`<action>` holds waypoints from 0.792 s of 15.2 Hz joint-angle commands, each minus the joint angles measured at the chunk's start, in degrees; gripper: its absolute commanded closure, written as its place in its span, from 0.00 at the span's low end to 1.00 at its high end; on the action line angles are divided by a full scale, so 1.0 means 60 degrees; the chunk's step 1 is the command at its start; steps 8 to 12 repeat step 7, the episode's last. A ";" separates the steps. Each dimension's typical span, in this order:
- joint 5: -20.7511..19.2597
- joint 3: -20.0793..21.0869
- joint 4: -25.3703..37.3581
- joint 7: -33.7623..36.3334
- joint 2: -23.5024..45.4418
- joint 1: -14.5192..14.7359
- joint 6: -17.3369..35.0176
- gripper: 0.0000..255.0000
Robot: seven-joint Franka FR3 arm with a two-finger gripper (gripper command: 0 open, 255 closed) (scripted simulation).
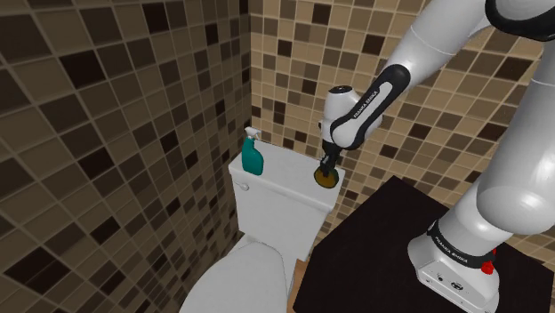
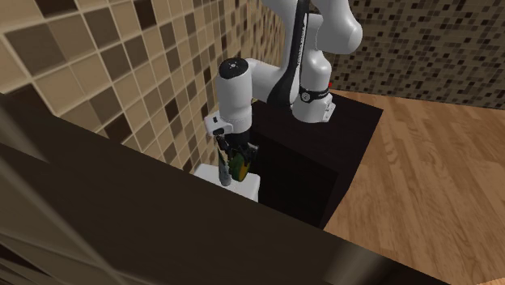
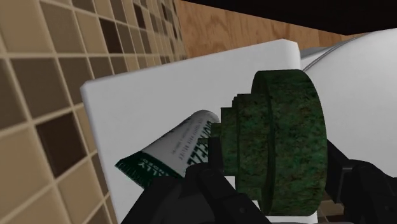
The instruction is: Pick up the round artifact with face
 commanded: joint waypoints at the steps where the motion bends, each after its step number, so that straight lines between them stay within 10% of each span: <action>1: 0.0062 0.0025 -0.0030 -0.0084 -0.0312 -0.0027 -0.0281 1.00; 12: 0.0176 0.0065 -0.0078 -0.0204 -0.0919 -0.0040 -0.0838 1.00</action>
